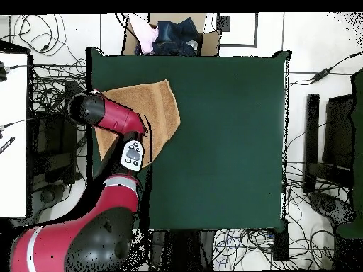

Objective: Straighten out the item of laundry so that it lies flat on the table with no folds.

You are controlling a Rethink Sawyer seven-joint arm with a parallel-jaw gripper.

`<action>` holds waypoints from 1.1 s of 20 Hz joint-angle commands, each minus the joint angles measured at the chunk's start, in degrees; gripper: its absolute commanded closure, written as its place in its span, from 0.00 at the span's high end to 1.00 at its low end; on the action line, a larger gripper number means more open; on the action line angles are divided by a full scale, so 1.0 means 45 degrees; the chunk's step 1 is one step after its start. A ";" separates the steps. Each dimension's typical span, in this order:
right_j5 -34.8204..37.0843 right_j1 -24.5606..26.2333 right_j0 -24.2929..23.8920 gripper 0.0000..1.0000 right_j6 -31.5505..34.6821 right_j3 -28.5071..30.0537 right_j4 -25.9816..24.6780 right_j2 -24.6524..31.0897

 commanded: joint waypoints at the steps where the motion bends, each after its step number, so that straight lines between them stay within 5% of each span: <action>1: 0.0746 0.0288 -0.0255 1.00 0.1820 0.1769 -0.0661 0.0410; 13: 0.2346 -0.3117 -0.1368 1.00 -0.0125 0.5342 -0.2079 0.0629; 22: 0.1262 -0.3891 -0.2490 1.00 -0.0813 0.7056 -0.3587 0.1387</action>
